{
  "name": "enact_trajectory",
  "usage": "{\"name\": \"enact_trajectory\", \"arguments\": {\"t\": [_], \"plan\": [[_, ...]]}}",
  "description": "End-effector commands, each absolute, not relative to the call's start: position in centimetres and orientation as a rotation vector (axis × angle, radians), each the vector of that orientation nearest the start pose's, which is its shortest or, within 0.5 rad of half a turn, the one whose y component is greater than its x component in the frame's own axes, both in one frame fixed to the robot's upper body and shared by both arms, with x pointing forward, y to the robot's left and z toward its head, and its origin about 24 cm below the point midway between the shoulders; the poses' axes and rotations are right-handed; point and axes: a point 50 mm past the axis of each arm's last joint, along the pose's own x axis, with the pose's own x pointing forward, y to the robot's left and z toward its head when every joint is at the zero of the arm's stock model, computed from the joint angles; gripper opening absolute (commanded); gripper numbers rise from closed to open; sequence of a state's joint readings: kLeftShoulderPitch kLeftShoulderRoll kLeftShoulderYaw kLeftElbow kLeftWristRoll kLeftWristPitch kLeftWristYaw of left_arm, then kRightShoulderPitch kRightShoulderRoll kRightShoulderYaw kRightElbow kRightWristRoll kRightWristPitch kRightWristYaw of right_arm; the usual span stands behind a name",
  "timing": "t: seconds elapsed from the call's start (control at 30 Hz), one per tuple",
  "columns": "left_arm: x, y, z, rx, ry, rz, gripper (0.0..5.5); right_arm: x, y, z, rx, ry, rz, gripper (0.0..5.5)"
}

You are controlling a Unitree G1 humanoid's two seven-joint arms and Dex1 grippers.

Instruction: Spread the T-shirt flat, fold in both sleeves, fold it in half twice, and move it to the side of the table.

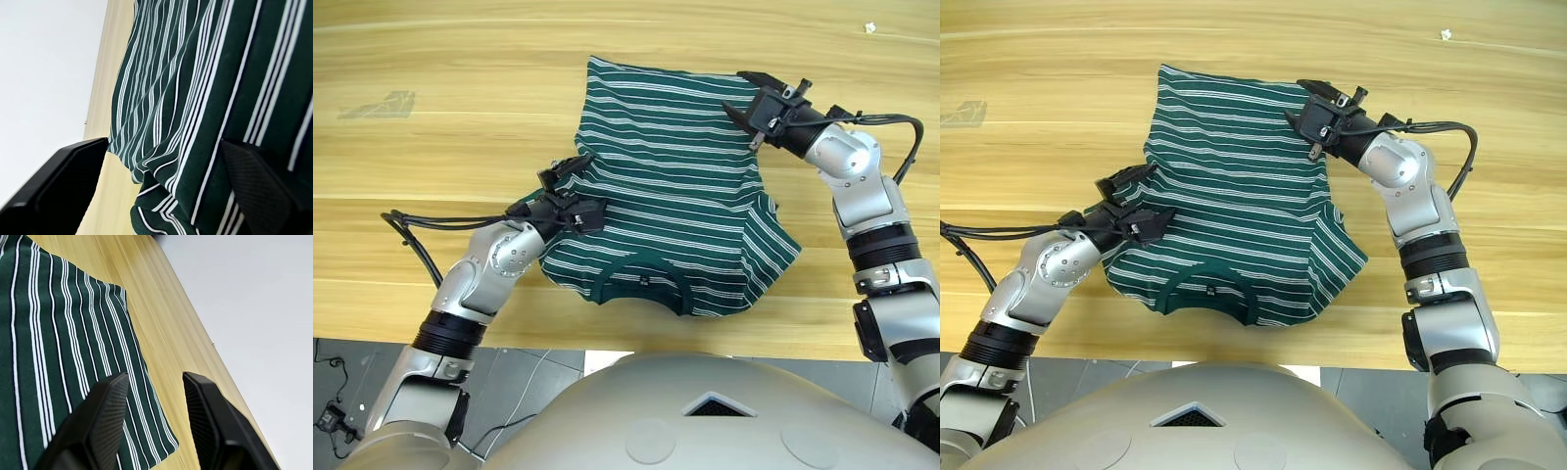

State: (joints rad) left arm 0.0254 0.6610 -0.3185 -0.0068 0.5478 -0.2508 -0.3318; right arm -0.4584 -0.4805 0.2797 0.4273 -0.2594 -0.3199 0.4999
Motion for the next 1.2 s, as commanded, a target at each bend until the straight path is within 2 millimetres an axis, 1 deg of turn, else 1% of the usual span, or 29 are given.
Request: {"name": "enact_trajectory", "arguments": {"t": [0.03,0.13,0.23,0.3,0.4,0.5,0.63,0.7,0.77,0.83,0.87,0.9,0.93,0.97,1.03,1.1,1.13,1.2], "plan": [[21.4,18.1,1.9,1.199,0.066,-0.836,4.3,31.9,-15.7,7.9,-0.881,-0.105,0.76,2.05],[21.1,17.9,2.2,1.2,0.049,-0.847,4.3,31.9,-15.5,7.7,-0.877,-0.104,0.761,2.05],[20.6,18.2,3.3,1.194,0.026,-0.843,4.3,31.9,-15.6,7.8,-0.874,-0.106,0.758,2.05],[20.1,18.8,4.0,1.205,0.029,-0.829,4.3,31.9,-15.7,7.8,-0.873,-0.106,0.751,2.05],[19.5,19.6,3.9,1.223,0.057,-0.821,4.3,31.9,-15.8,8.0,-0.872,-0.114,0.743,2.05],[19.5,19.8,3.6,1.23,0.066,-0.801,4.3,31.9,-15.8,7.9,-0.867,-0.118,0.739,2.05],[19.5,19.2,3.3,1.208,0.06,-0.807,4.3,31.8,-15.9,7.9,-0.865,-0.118,0.734,2.05],[19.9,19.3,4.3,1.157,0.023,-0.738,4.3,31.9,-16.0,8.0,-0.863,-0.122,0.726,2.05],[20.6,20.6,7.1,0.961,-0.032,-0.547,4.3,31.8,-16.2,8.3,-0.853,-0.134,0.712,2.05],[20.4,22.7,10.0,0.644,-0.113,-0.34,4.3,31.5,-16.7,8.8,-0.835,-0.152,0.677,2.05],[19.7,23.7,11.0,0.469,-0.145,-0.266,4.3,31.3,-17.1,9.1,-0.822,-0.162,0.658,2.05],[18.8,24.4,11.6,0.339,-0.171,-0.223,4.3,31.0,-17.3,9.4,-0.814,-0.171,0.646,2.05],[17.7,25.1,12.0,0.217,-0.18,-0.187,4.3,30.8,-17.5,9.6,-0.81,-0.177,0.638,2.05],[16.7,25.7,12.0,0.133,-0.173,-0.158,4.3,30.5,-17.7,9.7,-0.808,-0.181,0.634,2.05],[15.3,27.0,10.5,0.013,-0.081,-0.074,4.3,30.0,-18.1,10.0,-0.803,-0.186,0.619,2.05],[13.9,27.3,7.6,-0.134,0.065,0.004,4.3,29.5,-18.4,10.2,-0.794,-0.19,0.599,2.05],[13.2,26.9,6.2,-0.22,0.128,0.028,4.3,29.2,-18.6,10.3,-0.791,-0.19,0.59,2.05],[12.2,25.9,4.3,-0.378,0.212,0.075,4.3,28.8,-18.8,10.5,-0.785,-0.188,0.577,2.05]]}}
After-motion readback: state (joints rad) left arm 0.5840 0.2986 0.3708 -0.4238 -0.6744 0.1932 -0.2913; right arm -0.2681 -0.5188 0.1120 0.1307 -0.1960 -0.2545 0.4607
